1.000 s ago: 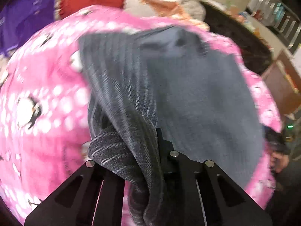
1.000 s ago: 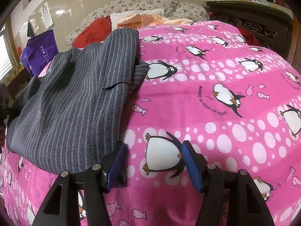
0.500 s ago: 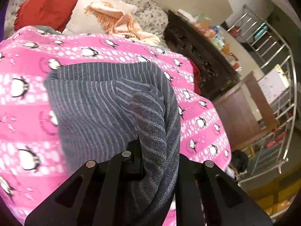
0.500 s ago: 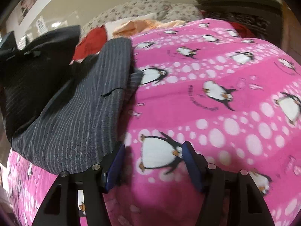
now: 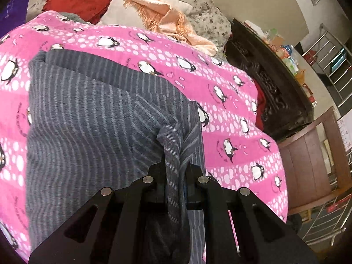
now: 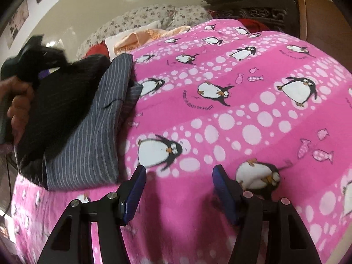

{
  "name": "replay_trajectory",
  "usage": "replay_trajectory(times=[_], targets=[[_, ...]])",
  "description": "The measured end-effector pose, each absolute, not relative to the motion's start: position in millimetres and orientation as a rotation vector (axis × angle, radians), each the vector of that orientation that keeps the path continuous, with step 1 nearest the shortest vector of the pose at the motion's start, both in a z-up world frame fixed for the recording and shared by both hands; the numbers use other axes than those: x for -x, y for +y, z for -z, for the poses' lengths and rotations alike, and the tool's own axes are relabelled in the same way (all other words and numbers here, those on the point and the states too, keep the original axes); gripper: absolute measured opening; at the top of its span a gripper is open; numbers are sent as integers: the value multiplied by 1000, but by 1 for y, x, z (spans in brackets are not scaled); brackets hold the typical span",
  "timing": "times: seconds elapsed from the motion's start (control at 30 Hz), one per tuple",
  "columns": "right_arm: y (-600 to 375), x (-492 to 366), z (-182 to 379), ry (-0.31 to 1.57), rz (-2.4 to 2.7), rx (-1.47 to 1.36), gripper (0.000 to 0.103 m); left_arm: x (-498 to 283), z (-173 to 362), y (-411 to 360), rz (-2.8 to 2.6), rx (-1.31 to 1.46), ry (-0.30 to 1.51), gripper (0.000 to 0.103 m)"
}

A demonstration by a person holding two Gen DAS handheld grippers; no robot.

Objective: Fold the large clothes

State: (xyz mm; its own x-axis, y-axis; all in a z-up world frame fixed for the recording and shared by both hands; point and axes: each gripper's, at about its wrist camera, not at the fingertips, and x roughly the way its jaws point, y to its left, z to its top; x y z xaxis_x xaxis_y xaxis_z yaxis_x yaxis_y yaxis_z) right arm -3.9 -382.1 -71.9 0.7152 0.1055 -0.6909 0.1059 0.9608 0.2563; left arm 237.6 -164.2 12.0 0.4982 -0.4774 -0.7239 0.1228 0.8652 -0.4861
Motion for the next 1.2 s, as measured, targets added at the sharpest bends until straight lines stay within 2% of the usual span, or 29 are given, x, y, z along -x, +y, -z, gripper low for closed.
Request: replay_trajectory(times=[0.33,0.43,0.53,0.63,0.77,0.8,0.9,1.0,1.1,1.2], targets=[[-385,24,74,770,-7,-252,61,-219,35,-184,387,421,1079,9],[-385,23,75,769,-7,-244,66,-211,26,-179,466,500,1100,26],[-378,21,75,778,-16,-213,72,-204,4,-173,591,626,1087,28],[-373,19,75,789,-9,-180,73,-193,-32,-163,672,649,1024,28],[-369,19,75,799,4,-152,73,-168,-71,-121,681,573,896,50],[-368,19,75,801,5,-148,73,-163,-74,-108,650,529,873,52],[-367,20,72,810,18,-135,71,-141,-57,-66,536,380,848,52],[-363,30,51,782,38,-118,71,-119,-17,-35,428,293,880,52],[-352,44,11,661,-48,-158,71,-98,16,-26,401,324,889,52],[-336,40,-11,637,-176,-211,71,-80,17,-37,422,315,826,52]])
